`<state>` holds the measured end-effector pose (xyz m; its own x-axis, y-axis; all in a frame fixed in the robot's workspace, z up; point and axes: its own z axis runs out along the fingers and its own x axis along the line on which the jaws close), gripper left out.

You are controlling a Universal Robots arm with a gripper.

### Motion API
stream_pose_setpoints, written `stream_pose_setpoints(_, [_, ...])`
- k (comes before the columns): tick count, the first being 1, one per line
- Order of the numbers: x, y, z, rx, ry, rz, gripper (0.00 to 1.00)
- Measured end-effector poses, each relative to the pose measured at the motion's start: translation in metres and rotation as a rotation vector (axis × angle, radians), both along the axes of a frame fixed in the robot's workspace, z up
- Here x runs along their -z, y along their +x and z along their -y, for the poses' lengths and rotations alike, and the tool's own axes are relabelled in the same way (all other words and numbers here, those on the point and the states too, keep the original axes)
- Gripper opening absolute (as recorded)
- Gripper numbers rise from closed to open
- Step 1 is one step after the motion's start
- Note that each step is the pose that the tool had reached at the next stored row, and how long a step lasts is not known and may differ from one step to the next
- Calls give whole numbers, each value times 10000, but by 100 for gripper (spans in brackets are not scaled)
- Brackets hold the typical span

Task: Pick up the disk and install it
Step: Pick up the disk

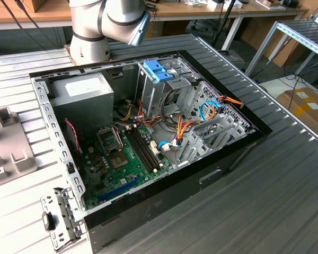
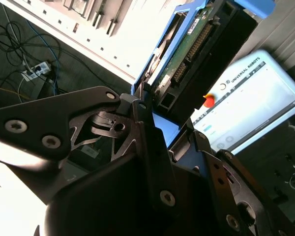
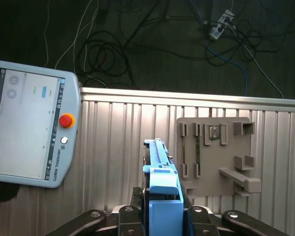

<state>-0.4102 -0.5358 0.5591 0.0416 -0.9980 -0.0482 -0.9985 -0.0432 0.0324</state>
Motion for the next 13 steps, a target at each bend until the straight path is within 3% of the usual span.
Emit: stream_pose_setpoints(13, [1,2,57,0,1,1,37])
